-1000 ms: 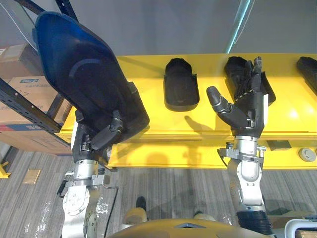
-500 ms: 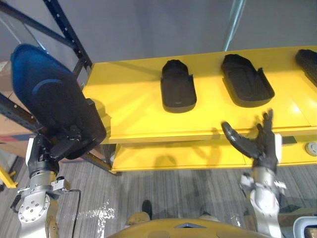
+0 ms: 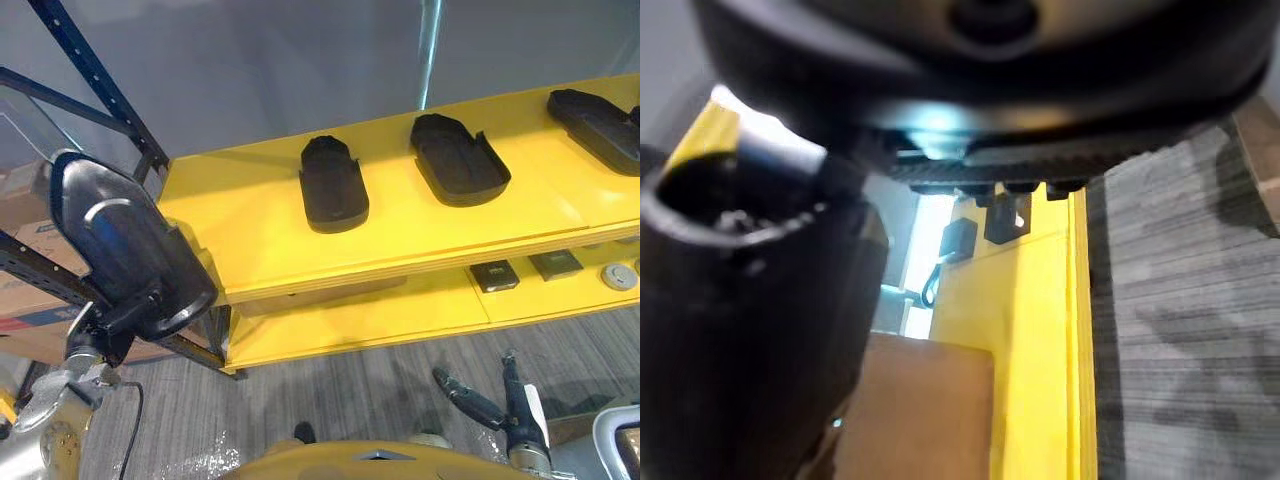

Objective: Walk over and take three plastic housings, then place them on the shelf

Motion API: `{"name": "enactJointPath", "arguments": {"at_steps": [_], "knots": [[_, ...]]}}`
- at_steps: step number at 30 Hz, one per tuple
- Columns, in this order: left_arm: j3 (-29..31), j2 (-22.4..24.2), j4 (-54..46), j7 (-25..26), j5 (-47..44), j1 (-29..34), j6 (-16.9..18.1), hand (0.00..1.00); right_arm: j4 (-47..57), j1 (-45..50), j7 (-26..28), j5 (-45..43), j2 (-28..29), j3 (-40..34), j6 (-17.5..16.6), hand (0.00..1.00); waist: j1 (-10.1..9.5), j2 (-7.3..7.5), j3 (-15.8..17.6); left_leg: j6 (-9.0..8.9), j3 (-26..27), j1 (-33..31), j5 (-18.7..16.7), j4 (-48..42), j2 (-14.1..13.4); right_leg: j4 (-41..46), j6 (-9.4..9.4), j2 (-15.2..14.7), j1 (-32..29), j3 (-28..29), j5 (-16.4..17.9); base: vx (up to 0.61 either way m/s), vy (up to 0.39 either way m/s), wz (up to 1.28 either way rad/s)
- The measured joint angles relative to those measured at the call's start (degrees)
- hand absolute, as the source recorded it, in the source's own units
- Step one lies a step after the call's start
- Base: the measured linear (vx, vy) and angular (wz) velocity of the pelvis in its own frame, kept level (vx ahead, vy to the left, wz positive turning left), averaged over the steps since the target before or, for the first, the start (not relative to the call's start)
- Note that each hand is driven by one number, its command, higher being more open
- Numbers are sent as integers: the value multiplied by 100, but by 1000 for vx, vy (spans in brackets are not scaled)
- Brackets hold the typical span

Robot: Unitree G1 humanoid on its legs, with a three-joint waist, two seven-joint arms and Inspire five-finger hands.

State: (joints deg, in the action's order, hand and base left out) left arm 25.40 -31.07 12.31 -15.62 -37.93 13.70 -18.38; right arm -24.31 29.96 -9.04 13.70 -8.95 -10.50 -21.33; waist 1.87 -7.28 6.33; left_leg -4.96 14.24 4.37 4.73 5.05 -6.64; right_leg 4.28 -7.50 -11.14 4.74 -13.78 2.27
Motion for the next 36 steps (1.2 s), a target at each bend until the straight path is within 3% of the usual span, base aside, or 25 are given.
{"name": "enactJointPath", "arguments": {"at_steps": [6,11,14,23,30,36], "knots": [[-135,-615,1085,-307,-44,-532,-73,0,-355,-176,0,160,-44,231,78,100,-32,41,31,-27,-35,-33,24,0,19,57,7,-20,-51,-9,27,4,3,3],[-278,-847,1522,-372,-40,-1206,-118,0,-904,-477,398,-71,-189,250,452,100,-36,-122,287,10,-138,-205,122,-9,44,209,4,-60,-234,-70,58,-35,7,9],[-448,-1072,1532,-387,12,-1564,-175,0,-982,-569,499,-210,-247,313,587,100,-32,-140,505,36,-222,-338,189,-15,57,400,-23,-97,-404,-133,133,-73,8,14],[-1076,-1513,1294,-719,53,-1766,-236,0,-1095,-642,565,-341,-258,403,602,100,-54,-176,654,82,-244,-397,239,-5,129,476,-35,-166,-497,-83,130,-11,1,2],[-1145,-1539,1003,-598,29,-1767,-565,0,-1194,-649,652,-334,-262,422,604,100,-27,-261,720,84,-209,-380,243,-3,131,480,-38,-165,-493,-28,121,-7,3,-2],[-1160,-1675,942,-583,-31,-1793,-584,0,-1193,-784,754,-333,-405,424,707,100,-37,-200,773,112,-167,-488,223,-19,134,681,-39,-186,-719,21,166,-19,5,-1]]}}
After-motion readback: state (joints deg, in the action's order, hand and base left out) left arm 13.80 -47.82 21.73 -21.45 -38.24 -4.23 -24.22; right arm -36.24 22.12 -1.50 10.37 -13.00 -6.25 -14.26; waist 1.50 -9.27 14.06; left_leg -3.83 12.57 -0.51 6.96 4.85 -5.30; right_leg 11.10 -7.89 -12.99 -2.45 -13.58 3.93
